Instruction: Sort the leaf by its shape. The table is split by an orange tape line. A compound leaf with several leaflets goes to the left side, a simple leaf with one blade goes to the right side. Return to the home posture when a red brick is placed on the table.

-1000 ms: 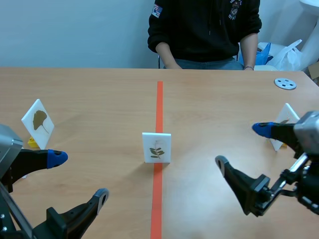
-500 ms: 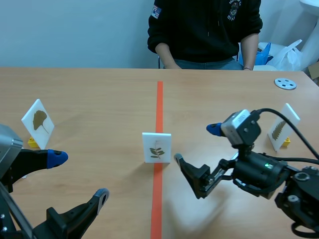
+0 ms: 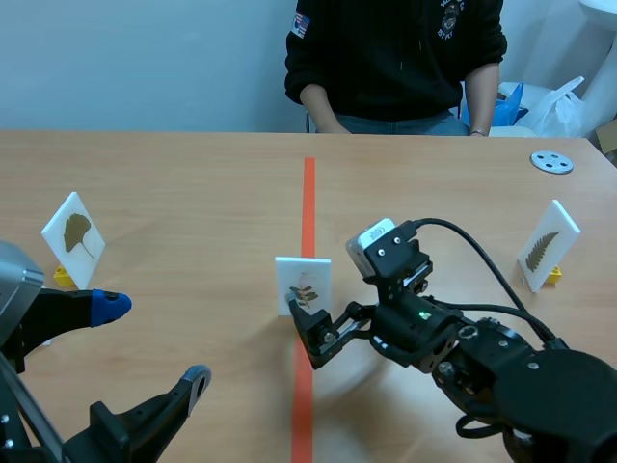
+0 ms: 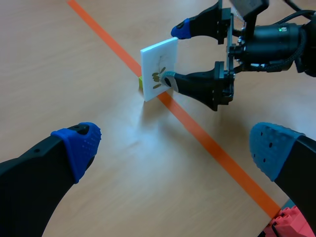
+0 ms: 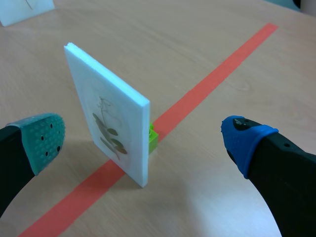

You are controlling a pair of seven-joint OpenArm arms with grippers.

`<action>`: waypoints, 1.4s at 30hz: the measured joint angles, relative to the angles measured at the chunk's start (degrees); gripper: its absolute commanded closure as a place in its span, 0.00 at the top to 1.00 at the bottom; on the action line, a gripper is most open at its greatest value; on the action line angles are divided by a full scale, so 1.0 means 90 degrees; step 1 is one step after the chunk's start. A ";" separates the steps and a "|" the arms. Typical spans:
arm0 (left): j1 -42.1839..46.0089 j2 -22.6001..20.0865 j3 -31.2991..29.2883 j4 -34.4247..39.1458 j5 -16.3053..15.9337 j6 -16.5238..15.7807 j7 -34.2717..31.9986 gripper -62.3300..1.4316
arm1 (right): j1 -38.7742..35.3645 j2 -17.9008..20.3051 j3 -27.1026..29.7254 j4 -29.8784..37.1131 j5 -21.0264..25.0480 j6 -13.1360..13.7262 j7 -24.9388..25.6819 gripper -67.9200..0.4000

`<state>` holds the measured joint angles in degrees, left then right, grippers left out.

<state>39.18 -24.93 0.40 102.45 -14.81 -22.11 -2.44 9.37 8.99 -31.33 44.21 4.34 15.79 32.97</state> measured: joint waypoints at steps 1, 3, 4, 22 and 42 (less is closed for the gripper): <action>0.0000 0.0000 0.0000 0.0000 0.0000 0.0000 0.0000 1.00 | 0.0066 -0.0078 -0.0024 -0.0124 -0.0019 -0.0005 -0.0002 1.00; 0.0000 0.0000 0.0000 0.0000 0.0000 0.0000 0.0000 1.00 | 0.0189 -0.0211 -0.0063 -0.0347 -0.0053 -0.0029 -0.0005 1.00; 0.0000 0.0000 0.0000 0.0000 0.0002 0.0000 0.0000 1.00 | 0.0250 -0.0267 -0.0085 -0.0444 -0.0056 -0.0046 -0.0015 1.00; 0.0000 0.0000 0.0000 0.0000 0.0000 0.0000 0.0000 1.00 | 0.0333 -0.0250 -0.0491 -0.0704 -0.0177 -0.0163 0.0000 0.57; -0.0002 0.0000 0.0000 0.0000 0.0000 0.0000 -0.0090 1.00 | 0.0209 -0.0061 -0.0491 -0.0702 -0.0199 -0.0158 0.0454 0.13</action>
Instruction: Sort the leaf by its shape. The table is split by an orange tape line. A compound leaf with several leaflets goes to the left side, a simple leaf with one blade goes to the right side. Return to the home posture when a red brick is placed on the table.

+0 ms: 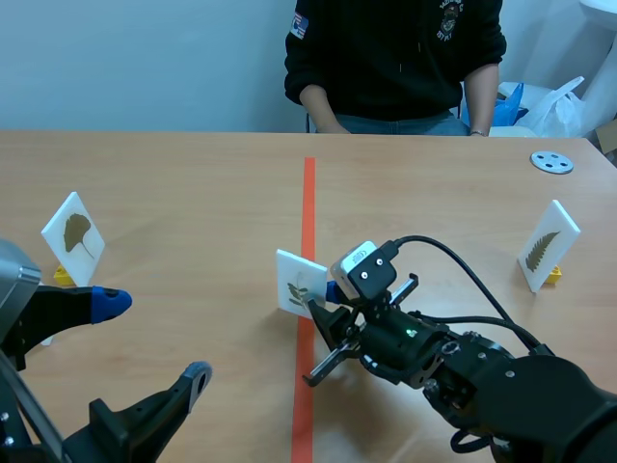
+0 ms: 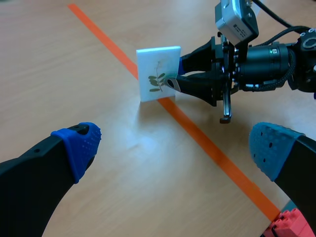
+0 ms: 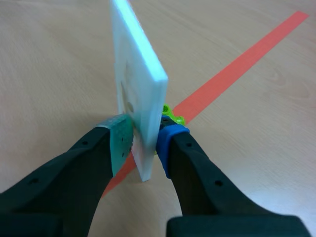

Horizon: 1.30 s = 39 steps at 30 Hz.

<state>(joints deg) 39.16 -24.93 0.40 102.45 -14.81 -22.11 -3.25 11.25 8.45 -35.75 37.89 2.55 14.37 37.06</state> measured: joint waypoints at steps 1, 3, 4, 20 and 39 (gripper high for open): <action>0.0000 0.0000 0.0000 0.0000 0.0000 0.0000 -0.0002 1.00 | -0.0002 0.0000 0.0000 0.0000 0.0000 0.0000 0.0000 0.11; 0.0002 0.0000 0.0000 0.0000 0.0000 0.0000 -0.0032 1.00 | -0.0002 0.0000 0.0000 0.0000 0.0000 0.0000 0.0032 0.06; 0.0002 0.0000 0.0000 0.0000 0.0000 0.0000 -0.0053 1.00 | -0.0002 0.0000 0.0000 0.0000 0.0000 0.0000 0.0092 0.05; 0.0002 0.0000 0.0000 0.0000 0.0000 0.0000 -0.0053 1.00 | -0.0729 0.1056 0.0641 0.2147 -0.0136 0.0024 0.1005 0.03; 0.0002 0.0000 0.0000 0.0000 0.0000 0.0000 -0.0053 1.00 | -0.3434 0.2307 0.3543 0.4320 0.1571 0.1486 0.0493 0.03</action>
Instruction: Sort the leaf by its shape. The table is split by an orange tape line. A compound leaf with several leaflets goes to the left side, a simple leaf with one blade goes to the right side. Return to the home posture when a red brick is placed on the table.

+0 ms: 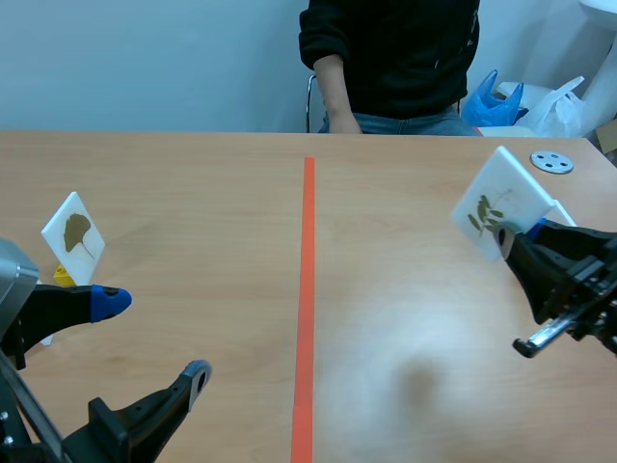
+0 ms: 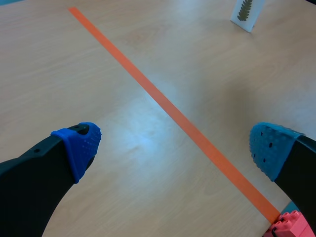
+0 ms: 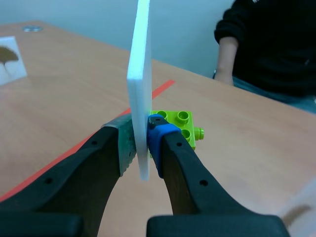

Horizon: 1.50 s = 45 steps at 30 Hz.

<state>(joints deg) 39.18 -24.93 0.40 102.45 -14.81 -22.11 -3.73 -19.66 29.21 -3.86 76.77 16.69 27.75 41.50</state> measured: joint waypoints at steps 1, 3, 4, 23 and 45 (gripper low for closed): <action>0.0000 0.0000 0.0000 0.0000 0.0000 0.0000 0.0000 1.00 | -0.0090 0.0000 0.0109 0.0000 0.0209 -0.0002 -0.0134 0.03; 0.0000 0.0000 0.0000 0.0000 0.0000 0.0000 0.0000 1.00 | -0.0240 0.0000 0.0270 0.0000 0.0622 -0.0015 -0.0418 0.03; 0.0000 0.0000 0.0000 0.0000 0.0000 0.0000 0.0000 1.00 | -0.0289 0.0000 0.0340 0.0000 0.0787 -0.0017 -0.0559 0.03; 0.0000 0.0000 0.0000 0.0000 0.0000 0.0000 0.0000 1.00 | 0.0860 -0.0573 0.0464 -0.2069 0.1484 -0.1015 -0.1989 0.03; 0.0000 0.0000 0.0000 0.0000 0.0000 0.0000 0.0000 1.00 | 0.1336 -0.0775 0.0461 -0.2960 0.1246 -0.1489 -0.1627 0.61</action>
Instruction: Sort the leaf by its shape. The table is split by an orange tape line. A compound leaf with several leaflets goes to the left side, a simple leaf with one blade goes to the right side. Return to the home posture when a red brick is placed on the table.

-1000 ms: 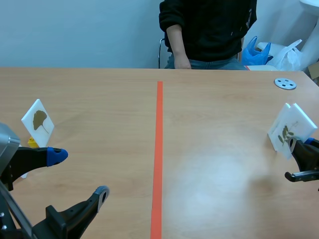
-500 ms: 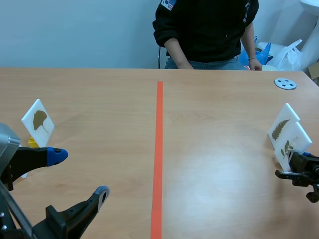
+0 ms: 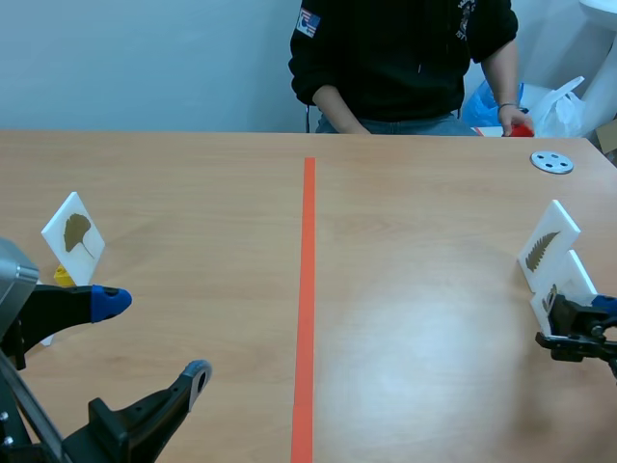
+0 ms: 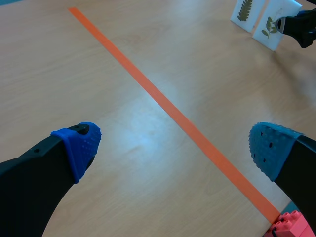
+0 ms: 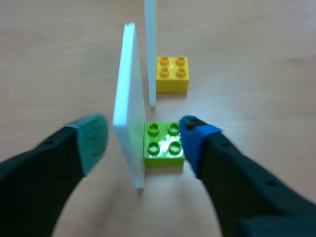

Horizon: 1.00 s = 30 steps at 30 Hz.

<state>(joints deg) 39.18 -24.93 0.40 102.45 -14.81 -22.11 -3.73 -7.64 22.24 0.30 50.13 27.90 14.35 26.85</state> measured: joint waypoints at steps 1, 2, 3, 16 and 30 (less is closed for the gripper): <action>0.0000 0.0000 0.0000 0.0000 0.0000 0.0000 0.0000 1.00 | 0.0000 0.0000 0.0000 0.0002 0.0000 0.0000 0.0129 0.65; 0.0000 0.0000 0.0000 0.0000 0.0000 0.0000 0.0000 1.00 | 0.0000 0.0000 0.0000 0.0002 -0.0005 0.0000 0.0284 0.69; 0.0000 0.0000 0.0000 0.0000 0.0000 0.0000 0.0000 1.00 | 0.0000 0.0000 0.0000 0.0007 -0.0078 0.0000 0.0425 0.72; 0.0000 0.0000 0.0000 0.0000 0.0000 0.0000 0.0000 1.00 | -0.0670 0.0238 0.0002 0.1234 -0.0313 0.0168 0.0984 1.00; 0.0000 0.0000 0.0000 0.0000 0.0000 0.0000 0.0000 1.00 | -0.2613 0.0855 0.0253 0.3963 -0.0311 0.0199 0.0403 1.00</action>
<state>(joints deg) 39.18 -24.93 0.40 102.45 -14.81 -22.11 -3.73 -31.16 29.93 2.57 85.80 25.10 16.14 30.48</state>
